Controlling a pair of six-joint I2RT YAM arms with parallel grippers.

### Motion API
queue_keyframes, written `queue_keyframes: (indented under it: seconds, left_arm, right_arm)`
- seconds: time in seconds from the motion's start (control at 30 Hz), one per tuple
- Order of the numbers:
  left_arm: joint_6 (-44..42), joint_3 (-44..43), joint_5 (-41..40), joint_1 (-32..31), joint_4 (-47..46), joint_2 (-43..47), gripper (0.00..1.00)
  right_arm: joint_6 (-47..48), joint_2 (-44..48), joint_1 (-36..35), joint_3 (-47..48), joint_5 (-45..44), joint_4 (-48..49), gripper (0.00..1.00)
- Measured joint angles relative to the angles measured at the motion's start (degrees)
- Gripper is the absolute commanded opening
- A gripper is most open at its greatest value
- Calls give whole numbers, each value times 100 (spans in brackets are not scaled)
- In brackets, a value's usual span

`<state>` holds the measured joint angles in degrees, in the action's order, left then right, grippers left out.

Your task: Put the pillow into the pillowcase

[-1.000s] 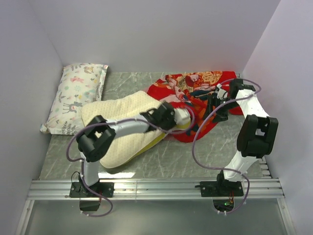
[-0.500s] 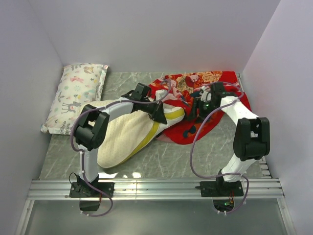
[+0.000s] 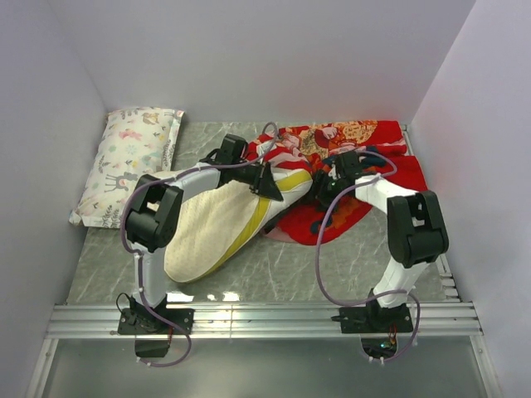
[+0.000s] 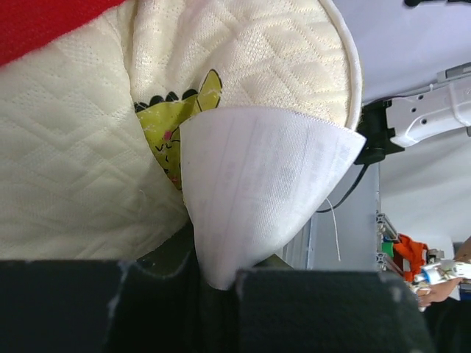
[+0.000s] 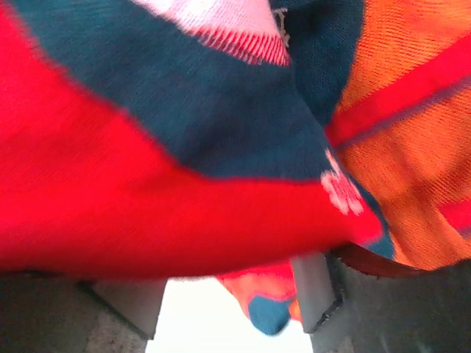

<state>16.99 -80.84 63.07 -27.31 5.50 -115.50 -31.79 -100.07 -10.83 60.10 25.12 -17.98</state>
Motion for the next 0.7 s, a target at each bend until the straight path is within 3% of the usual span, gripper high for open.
queue_keyframes:
  seconds: [0.07,0.13,0.23,0.3,0.33,0.5,0.7]
  left_arm:
    - [87,0,42,17,-76,-28,0]
    - [144,2,63,28,-122,-57,0]
    - [188,20,68,39,-162,-59,0]
    - [173,28,48,44,-136,-59,0]
    - [149,37,13,57,-96,-59,0]
    - [-179,26,-643,63,391,-59,0]
    - [-549,-376,-1821,-44,984,-160,0]
  right_arm:
    - [-188,-203,-155,50,-192,87,70]
    - [-361,-367,-223,101,-293,153,63]
    - [-498,-581,-243,310,-490,166,28]
    - [-459,-680,-225,382,-560,157,15]
    - [-398,-682,-201,382,-560,111,0]
    - [258,-400,68,398,-302,-479,0]
    - [1309,654,227,446,317,-1480,0]
